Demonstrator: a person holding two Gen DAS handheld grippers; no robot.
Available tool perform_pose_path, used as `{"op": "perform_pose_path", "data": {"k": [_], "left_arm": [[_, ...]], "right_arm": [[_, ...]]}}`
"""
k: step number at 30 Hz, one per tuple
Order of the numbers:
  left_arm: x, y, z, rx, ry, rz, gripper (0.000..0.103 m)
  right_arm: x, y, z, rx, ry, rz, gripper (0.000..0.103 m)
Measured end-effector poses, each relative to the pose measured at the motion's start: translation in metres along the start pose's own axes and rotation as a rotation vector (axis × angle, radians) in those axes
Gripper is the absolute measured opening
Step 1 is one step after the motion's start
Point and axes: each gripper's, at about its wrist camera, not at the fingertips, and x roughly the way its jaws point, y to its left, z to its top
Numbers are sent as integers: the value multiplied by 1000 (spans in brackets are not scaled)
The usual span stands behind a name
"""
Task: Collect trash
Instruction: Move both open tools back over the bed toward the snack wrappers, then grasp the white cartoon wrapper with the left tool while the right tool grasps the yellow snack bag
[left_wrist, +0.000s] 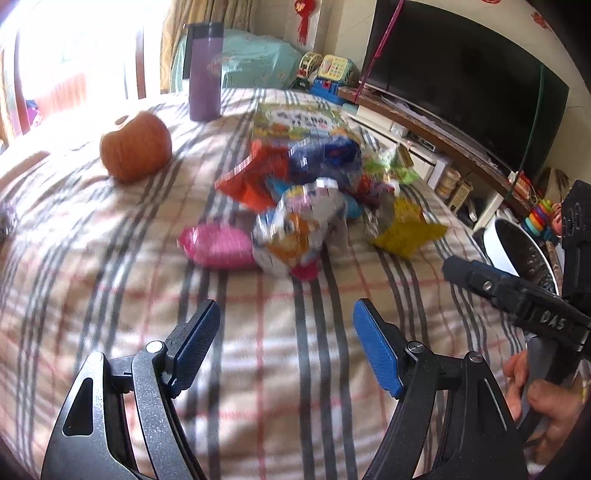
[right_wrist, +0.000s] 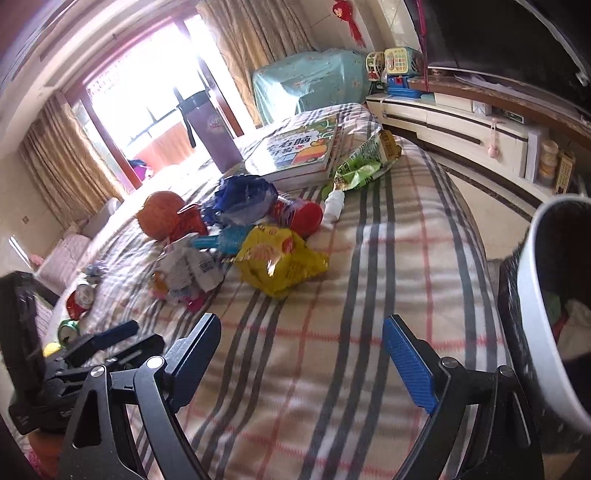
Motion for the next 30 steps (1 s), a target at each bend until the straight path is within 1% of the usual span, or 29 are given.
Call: {"op": "perform_pose_path", "data": {"k": [3, 7, 8, 10, 12, 13, 14, 15, 16, 17, 20, 25, 27, 29, 30], "left_arm": [[5, 4, 14, 1, -20, 7, 77], [14, 7, 26, -5, -25, -3, 77], [17, 8, 28, -9, -26, -7, 76], [22, 9, 30, -14, -23, -13, 76], [28, 9, 32, -14, -17, -28, 65], [31, 8, 32, -9, -6, -44, 48], [34, 6, 32, -3, 7, -63, 39], [34, 5, 32, 0, 8, -71, 39], [33, 3, 31, 7, 3, -69, 37], [32, 0, 30, 19, 1, -65, 35], [28, -5, 25, 32, 5, -65, 32], [15, -8, 14, 9, 10, -81, 31], [6, -10, 9, 0, 1, -94, 30], [-2, -13, 5, -4, -7, -107, 30], [-6, -16, 3, -2, -10, -115, 30]], "right_arm": [[10, 5, 8, -10, 4, 27, 90], [23, 11, 15, -37, 17, 9, 88], [27, 12, 16, -41, 25, 12, 83], [34, 12, 19, -44, 43, 17, 77], [40, 11, 20, -44, 52, 13, 70], [41, 10, 20, -44, 54, 9, 66], [41, 10, 20, -45, 51, 8, 63], [41, 11, 20, -52, 43, 2, 61], [40, 11, 20, -55, 35, -7, 55], [39, 11, 19, -56, 33, -8, 52], [35, 9, 17, -54, 26, 7, 51], [21, 9, 8, -64, 2, 16, 49], [15, 8, 4, -58, -2, 14, 47], [7, 4, -2, -45, -3, 18, 43], [3, 2, -5, -37, -6, 16, 42]]}}
